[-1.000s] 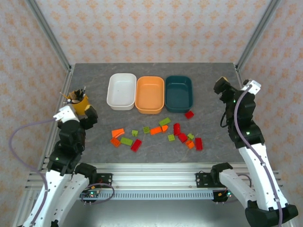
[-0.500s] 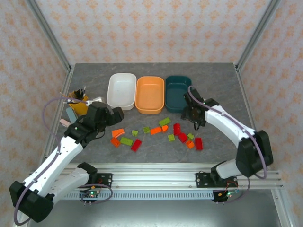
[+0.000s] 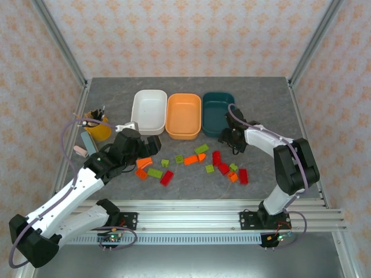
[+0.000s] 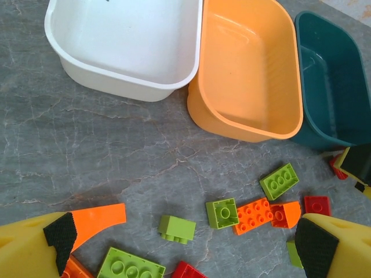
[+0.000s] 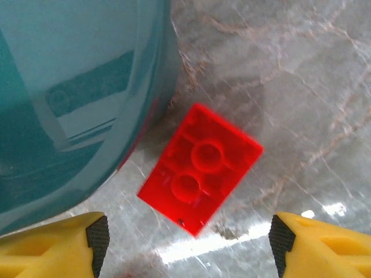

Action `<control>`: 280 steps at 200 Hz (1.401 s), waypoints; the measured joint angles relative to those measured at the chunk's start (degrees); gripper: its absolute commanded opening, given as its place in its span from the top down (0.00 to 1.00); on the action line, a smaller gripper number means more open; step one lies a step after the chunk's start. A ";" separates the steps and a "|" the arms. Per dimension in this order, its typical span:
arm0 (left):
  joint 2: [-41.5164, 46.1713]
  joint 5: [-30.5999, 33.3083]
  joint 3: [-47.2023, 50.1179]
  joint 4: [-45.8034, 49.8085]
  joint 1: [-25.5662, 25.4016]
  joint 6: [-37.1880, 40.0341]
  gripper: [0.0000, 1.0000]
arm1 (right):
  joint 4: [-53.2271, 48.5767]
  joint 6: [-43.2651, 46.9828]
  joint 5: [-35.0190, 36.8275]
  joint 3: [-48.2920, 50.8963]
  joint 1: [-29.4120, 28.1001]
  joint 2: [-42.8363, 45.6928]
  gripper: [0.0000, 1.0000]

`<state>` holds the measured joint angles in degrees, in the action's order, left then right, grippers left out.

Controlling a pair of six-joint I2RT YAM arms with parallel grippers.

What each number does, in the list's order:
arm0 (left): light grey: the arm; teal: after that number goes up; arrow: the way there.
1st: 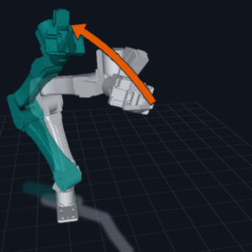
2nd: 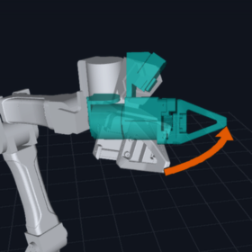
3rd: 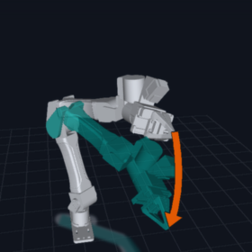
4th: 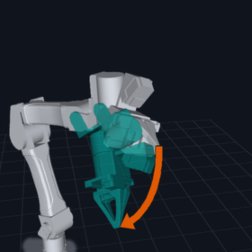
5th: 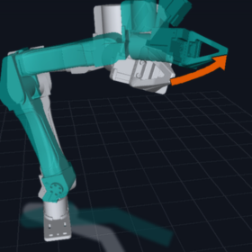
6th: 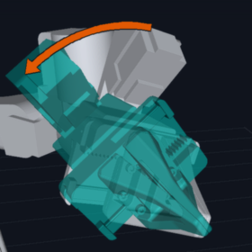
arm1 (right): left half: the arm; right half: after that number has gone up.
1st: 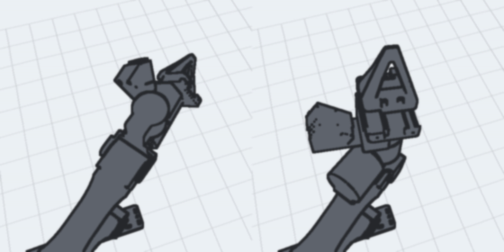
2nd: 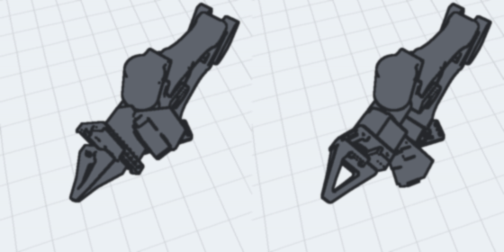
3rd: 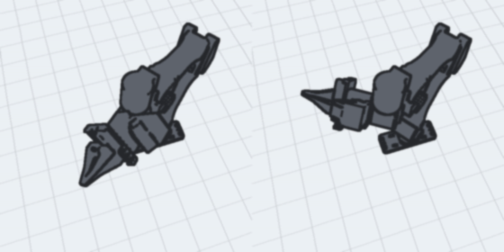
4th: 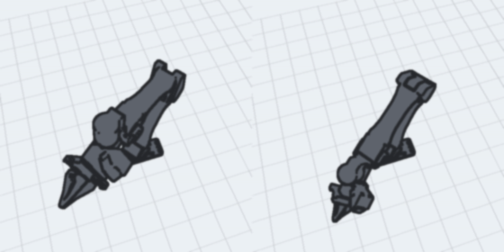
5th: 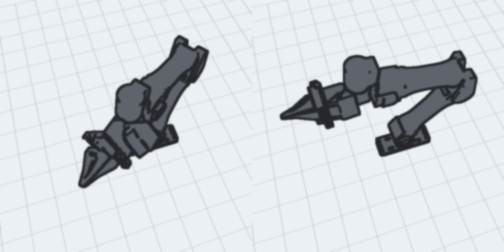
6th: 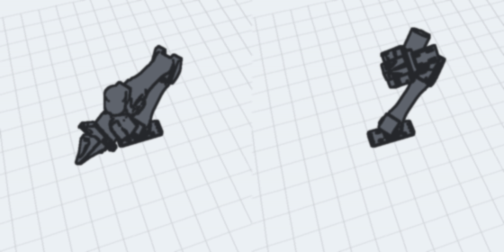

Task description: Sort the legos into containers by color

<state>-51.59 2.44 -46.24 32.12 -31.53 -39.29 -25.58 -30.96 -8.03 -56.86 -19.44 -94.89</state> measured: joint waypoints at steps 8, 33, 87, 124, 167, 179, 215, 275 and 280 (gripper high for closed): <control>0.55 0.15 0.24 0.00 -0.07 -0.17 0.00 | 1.05 0.04 -0.28 0.17 0.24 -0.20 0.29; 2.01 0.61 0.72 0.02 -0.39 -0.55 0.00 | 2.99 0.13 -0.59 0.20 0.68 -1.44 0.35; 2.34 0.98 0.72 0.02 -0.74 -1.27 0.00 | 3.87 0.11 0.07 0.57 1.25 -2.03 0.46; 2.32 0.98 0.72 0.00 -0.74 -1.27 0.01 | 3.96 0.09 0.81 1.38 2.54 -2.03 0.49; 2.32 0.94 0.72 -0.02 -1.51 -1.27 0.01 | 3.63 0.61 1.18 1.42 3.28 -2.25 0.55; 2.25 0.92 0.72 -0.07 -1.64 -1.27 0.01 | 3.37 0.94 1.25 1.42 3.28 -2.25 0.59; 1.29 -1.11 0.92 -2.08 -2.86 -1.22 0.01 | 3.15 2.51 2.01 1.44 3.26 -2.01 0.69; -1.53 -9.42 1.84 -11.45 -4.02 -3.04 0.01 | -0.63 5.46 2.69 4.76 3.26 4.74 0.72; -1.86 -9.88 1.84 -12.20 -4.02 -3.37 0.01 | -1.33 5.66 2.67 4.90 3.28 5.88 0.73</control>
<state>-53.45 -7.44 -44.40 19.92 -35.55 -42.65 -26.92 -25.30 -5.37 -51.96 -16.16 -89.01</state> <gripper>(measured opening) 0.992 0.303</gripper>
